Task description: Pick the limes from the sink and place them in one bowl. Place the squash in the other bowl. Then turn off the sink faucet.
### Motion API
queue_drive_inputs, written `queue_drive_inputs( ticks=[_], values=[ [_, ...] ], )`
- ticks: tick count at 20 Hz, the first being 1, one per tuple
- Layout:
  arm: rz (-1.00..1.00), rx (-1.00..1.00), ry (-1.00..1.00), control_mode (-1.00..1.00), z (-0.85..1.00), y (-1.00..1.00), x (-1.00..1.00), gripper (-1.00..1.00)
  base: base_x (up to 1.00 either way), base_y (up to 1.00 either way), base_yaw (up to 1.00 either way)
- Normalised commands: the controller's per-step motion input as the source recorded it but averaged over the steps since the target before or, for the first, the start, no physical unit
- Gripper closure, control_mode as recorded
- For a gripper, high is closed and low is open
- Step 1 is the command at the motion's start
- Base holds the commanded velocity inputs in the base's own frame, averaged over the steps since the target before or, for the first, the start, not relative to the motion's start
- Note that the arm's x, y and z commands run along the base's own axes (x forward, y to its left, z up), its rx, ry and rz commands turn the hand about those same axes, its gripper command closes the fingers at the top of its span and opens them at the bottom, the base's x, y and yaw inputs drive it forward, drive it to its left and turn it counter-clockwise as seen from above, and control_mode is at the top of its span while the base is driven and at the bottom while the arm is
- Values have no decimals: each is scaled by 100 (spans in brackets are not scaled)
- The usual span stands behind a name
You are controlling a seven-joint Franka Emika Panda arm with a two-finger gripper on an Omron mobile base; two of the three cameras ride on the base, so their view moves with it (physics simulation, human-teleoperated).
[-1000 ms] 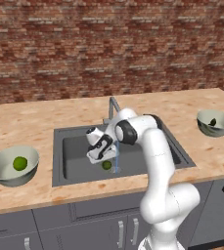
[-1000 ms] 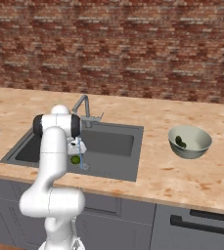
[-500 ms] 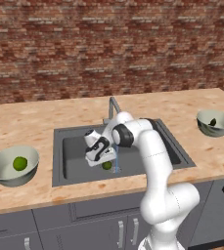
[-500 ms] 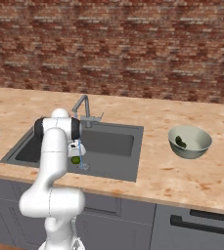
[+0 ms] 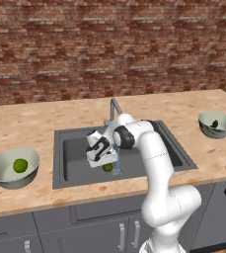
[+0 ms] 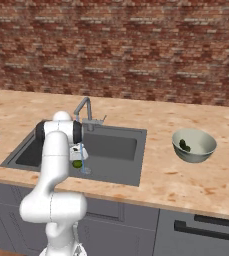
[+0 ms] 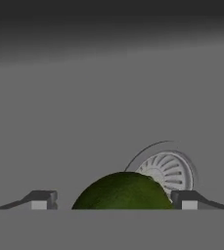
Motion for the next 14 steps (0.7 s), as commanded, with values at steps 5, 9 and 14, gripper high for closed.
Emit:
queue_drive_inputs(
  ticks=[5,9,14],
  values=[
    [-16,2,-1,-100,-51,-62,-42,100,0,0,0],
    [-12,0,-20,-100,-4,-16,-60,100,0,0,0],
    [-7,0,-29,-100,18,21,-49,100,0,0,0]
  ],
)
